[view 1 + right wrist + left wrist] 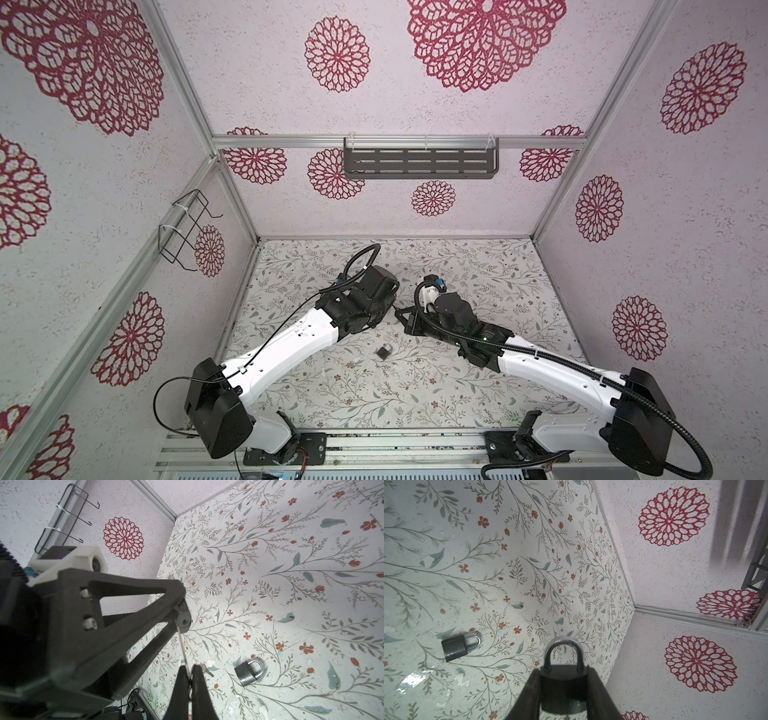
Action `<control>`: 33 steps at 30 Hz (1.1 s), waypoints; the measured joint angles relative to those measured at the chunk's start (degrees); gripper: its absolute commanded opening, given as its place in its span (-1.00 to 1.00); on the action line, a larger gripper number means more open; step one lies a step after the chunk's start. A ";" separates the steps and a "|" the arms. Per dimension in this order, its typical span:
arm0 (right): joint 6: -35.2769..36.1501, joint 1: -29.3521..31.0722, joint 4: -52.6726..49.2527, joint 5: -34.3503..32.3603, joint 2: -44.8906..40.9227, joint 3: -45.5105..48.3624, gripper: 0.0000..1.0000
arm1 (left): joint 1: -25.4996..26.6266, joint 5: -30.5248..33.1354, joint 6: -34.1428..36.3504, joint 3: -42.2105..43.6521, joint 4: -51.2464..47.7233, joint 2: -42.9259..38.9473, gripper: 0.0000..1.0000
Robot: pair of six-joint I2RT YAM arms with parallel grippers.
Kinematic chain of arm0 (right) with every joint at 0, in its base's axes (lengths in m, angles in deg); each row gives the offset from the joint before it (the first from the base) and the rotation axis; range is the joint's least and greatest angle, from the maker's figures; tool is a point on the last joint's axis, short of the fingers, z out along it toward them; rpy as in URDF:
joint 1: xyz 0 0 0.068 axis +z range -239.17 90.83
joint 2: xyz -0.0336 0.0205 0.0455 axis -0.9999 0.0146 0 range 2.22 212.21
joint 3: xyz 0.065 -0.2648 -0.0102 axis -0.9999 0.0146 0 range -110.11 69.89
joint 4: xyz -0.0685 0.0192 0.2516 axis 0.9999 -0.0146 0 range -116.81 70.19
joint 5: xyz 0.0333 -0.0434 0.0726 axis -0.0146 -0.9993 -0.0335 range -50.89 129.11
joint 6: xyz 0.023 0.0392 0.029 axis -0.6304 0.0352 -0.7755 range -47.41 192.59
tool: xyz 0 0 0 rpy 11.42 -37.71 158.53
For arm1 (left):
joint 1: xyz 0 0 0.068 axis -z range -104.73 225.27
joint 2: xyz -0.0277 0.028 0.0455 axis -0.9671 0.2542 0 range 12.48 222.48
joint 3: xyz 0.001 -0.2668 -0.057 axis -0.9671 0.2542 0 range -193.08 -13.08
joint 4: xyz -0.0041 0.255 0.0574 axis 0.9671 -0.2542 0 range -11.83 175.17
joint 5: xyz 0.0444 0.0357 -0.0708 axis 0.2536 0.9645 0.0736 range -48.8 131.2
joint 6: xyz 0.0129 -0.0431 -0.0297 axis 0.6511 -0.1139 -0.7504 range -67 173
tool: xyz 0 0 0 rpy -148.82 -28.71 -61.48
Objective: Unlock with the key
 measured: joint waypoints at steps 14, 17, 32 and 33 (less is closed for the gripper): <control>0.00 -0.31 0.63 -0.15 0.39 0.00 -1.00 | -0.11 -0.37 -0.02 0.00 1.49 0.00 -1.00; 0.02 -0.31 0.66 -0.17 0.59 0.00 -1.00 | -0.22 -0.63 -0.02 0.00 1.88 0.02 -1.00; 3.52 -0.31 0.87 -3.50 0.81 -0.42 -1.00 | 0.04 -1.07 -0.17 0.00 2.29 0.39 -1.00; 3.52 -0.31 1.05 -3.34 0.72 -0.39 -1.00 | 0.04 -1.03 -0.22 0.00 2.36 0.39 -1.00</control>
